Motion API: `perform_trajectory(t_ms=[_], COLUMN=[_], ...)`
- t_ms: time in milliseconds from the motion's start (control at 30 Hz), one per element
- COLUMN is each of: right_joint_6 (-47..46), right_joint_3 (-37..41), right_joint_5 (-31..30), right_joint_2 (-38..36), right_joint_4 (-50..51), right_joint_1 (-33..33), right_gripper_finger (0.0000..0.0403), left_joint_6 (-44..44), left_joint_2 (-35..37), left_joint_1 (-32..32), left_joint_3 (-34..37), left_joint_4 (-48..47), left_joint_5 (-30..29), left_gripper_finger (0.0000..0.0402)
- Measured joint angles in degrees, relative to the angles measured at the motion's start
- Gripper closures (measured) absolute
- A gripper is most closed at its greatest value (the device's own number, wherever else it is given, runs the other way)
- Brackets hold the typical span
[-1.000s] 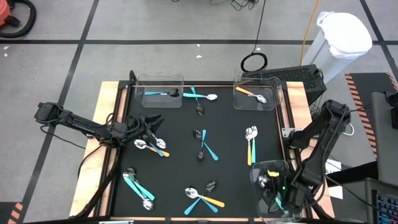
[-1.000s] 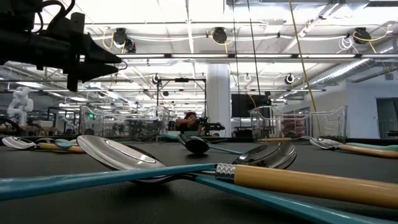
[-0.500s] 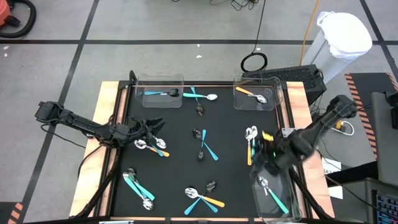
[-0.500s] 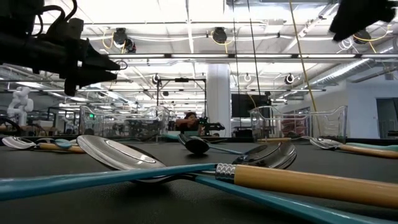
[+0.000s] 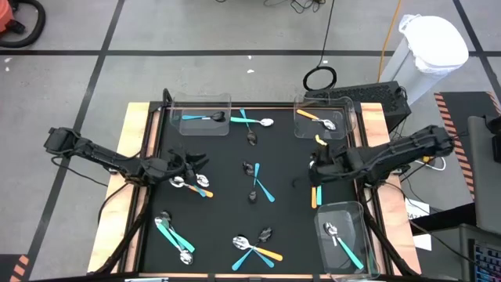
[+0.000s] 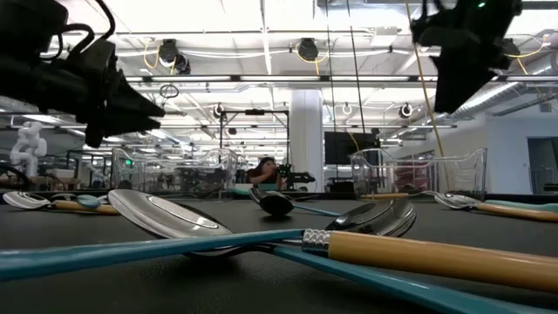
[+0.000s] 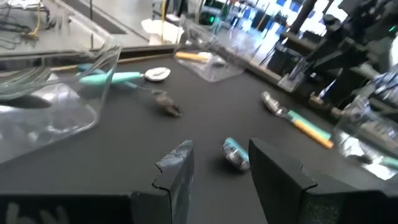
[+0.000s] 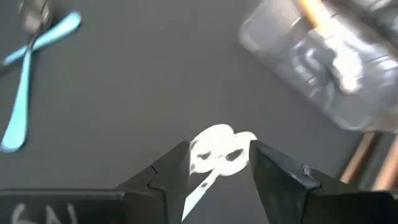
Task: Sort silverware by color (type)
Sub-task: Put the blue spoon into the top right transparent bin
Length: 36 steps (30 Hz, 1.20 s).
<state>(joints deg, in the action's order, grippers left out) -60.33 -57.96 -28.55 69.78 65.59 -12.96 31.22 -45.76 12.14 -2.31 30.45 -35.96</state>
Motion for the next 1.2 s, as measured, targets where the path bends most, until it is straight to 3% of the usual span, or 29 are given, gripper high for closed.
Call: perform_trajectory(t_ms=[167,300,467,600,733,833,1000,1200], right_joint_6=[8.84,16.49,19.57,23.07,28.99,29.89,27.97,23.73], right_joint_3=[0.24,0.24,0.24,0.24,0.24,0.24,0.22,0.22], right_joint_5=[5.14,8.64,10.63,10.59,10.64,10.75,10.72,10.83], right_joint_2=[3.64,7.34,13.39,19.58,26.65,30.51,33.98,39.93], right_joint_4=[-11.9,-24.57,-35.63,-45.51,-60.1,-68.99,-70.62,-73.2], right_joint_1=[3.22,4.88,5.41,5.41,5.96,7.01,9.07,9.67], right_gripper_finger=[0.0243,0.0243,0.0243,0.0243,0.0243,0.0243,0.0243,0.0243], left_joint_6=[-0.26,-0.5,-0.42,0.64,6.36,10.09,11.8,11.98], left_joint_2=[-0.02,-0.02,-0.02,-0.02,-0.02,-0.02,-0.04,-0.02], left_joint_1=[-0.11,-0.11,-0.11,-0.11,-0.08,0.18,0.48,0.46], left_joint_3=[0.02,0.0,0.01,0.02,0.0,0.02,0.02,0.0], left_joint_4=[-1.63,-2.15,-5.23,-9.16,-13.53,-16.89,-18.76,-18.21], left_joint_5=[-1.02,-5.2,-8.2,-5.44,1.53,3.21,2.34,-3.51], left_gripper_finger=[0.0246,0.0246,0.0246,0.0246,0.0246,0.0246,0.0246,0.0246])
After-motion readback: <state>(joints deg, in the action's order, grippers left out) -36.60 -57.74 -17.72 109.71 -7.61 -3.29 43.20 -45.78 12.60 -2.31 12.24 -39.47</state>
